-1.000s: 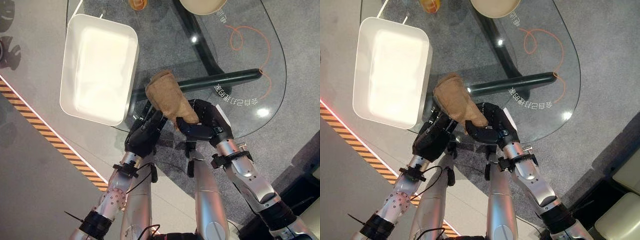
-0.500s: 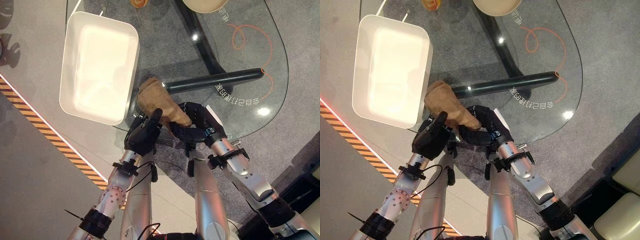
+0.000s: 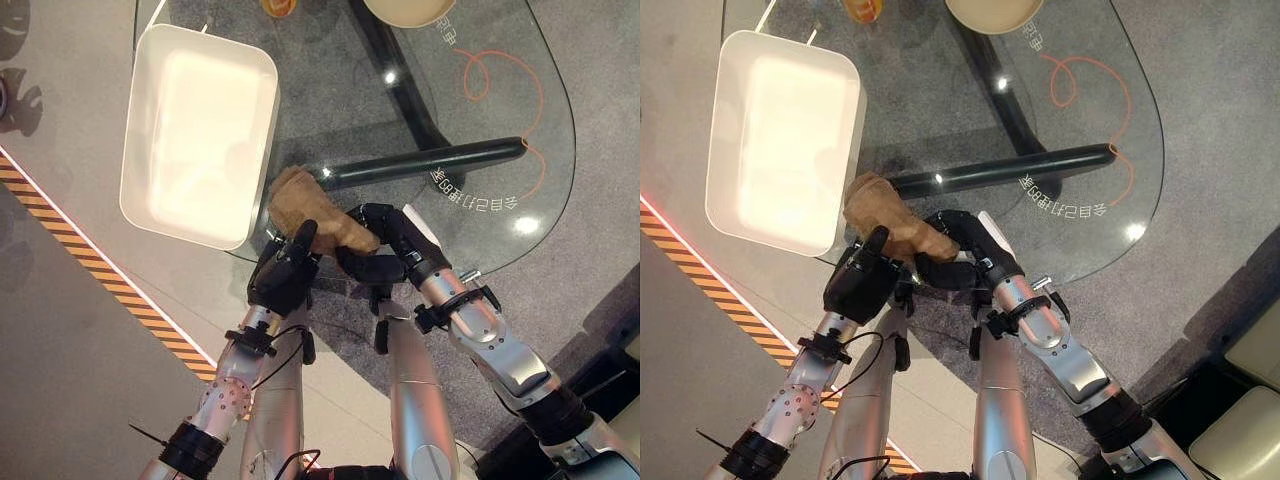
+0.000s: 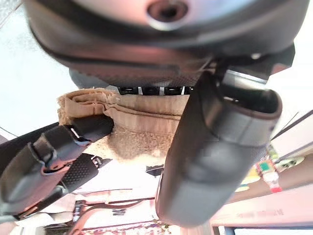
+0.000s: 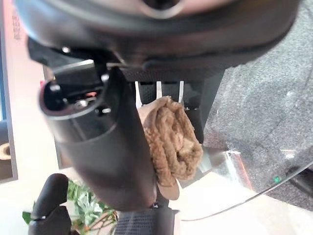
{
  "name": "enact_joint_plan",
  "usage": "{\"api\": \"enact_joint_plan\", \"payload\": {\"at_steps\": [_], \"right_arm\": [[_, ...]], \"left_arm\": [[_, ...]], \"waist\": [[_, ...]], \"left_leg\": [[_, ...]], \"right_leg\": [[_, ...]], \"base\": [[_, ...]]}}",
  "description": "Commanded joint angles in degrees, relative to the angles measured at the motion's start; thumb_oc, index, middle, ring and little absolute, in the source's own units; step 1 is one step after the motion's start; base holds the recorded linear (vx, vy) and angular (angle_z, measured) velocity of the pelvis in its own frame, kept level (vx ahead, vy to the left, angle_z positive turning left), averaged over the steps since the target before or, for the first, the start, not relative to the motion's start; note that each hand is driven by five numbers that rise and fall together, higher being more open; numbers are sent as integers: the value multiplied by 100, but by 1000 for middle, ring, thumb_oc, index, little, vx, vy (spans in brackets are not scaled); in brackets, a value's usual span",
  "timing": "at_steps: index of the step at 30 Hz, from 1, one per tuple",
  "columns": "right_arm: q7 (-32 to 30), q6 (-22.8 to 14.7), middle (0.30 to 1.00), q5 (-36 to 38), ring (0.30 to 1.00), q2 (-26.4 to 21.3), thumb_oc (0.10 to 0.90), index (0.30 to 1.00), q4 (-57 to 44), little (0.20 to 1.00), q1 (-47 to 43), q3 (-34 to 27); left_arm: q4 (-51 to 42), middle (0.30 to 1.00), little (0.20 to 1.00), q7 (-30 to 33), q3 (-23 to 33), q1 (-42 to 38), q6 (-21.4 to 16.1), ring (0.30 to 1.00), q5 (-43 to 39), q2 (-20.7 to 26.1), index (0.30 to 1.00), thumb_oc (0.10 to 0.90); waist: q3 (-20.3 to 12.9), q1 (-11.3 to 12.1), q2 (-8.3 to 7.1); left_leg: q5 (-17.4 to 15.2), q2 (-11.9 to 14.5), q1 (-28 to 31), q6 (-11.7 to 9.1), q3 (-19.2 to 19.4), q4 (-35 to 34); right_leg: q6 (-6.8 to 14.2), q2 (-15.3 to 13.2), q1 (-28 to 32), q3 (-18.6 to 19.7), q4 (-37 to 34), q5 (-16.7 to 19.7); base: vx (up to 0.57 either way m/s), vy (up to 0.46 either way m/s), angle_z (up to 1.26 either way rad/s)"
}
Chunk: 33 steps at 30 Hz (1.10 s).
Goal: Wipe the table with a cloth and put it in the basket.
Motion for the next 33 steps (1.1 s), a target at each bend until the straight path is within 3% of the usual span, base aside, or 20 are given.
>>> {"api": "enact_joint_plan", "payload": {"at_steps": [1, 8, 24, 25, 26, 27, 33], "right_arm": [[390, -230, 300, -252, 300, -130, 100, 300, -899, 200, -130, 346], [528, -99, 300, -388, 300, -107, 100, 300, -953, 200, -227, 364], [950, -113, 300, -697, 300, -147, 100, 300, -940, 200, -341, 372], [960, -119, 300, -703, 300, -150, 100, 300, -931, 200, -344, 367], [980, -128, 300, -733, 300, -147, 100, 300, -914, 200, -344, 366], [999, -129, 300, -765, 300, -138, 100, 300, -917, 200, -337, 364], [1018, -101, 300, -759, 300, -182, 100, 300, -936, 200, -354, 344]], "left_arm": [[-983, 900, 900, -858, 236, -215, -279, 900, -212, -197, 900, 800], [-1033, 900, 900, -844, 329, -267, -283, 900, -571, -325, 900, 800], [-920, 900, 900, -733, 353, -348, -284, 900, -118, -385, 900, 800], [-923, 714, 683, -741, 359, -346, -289, 714, -122, -390, 714, 583], [-924, 451, 376, -710, 363, -335, -319, 451, -125, -394, 451, 276], [-918, 300, 200, -633, 371, -334, -356, 300, -107, -398, 300, 100], [-850, 300, 200, -227, 400, -342, -522, 300, 321, -349, 300, 100]], "waist": [[-148, 92, -198], [-148, 113, -238], [-148, 134, -277], [-148, 138, -279], [-148, 142, -278], [-148, 142, -279], [-148, 155, -292]], "left_leg": [[-977, -393, -116, 68, 279, 905], [-984, -415, -121, 68, 260, 923], [-992, -429, -90, 75, 234, 902], [-988, -432, -75, 74, 231, 884], [-988, -434, -72, 71, 227, 880], [-990, -435, -81, 71, 225, 885], [-984, -448, -93, 73, 204, 890]], "right_leg": [[86, 254, 121, -385, -838, 555], [91, 252, 135, -402, -844, 563], [122, 242, 157, -424, -849, 579], [123, 240, 176, -426, -866, 580], [126, 241, 180, -427, -871, 581], [127, 244, 169, -425, -864, 581], [140, 240, 175, -428, -878, 591]], "base": [[0, 0, 0], [0, 0, 0], [0, 0, 0], [0, 0, 0], [0, 0, 0], [0, 0, 0], [1, -1, 1]]}}
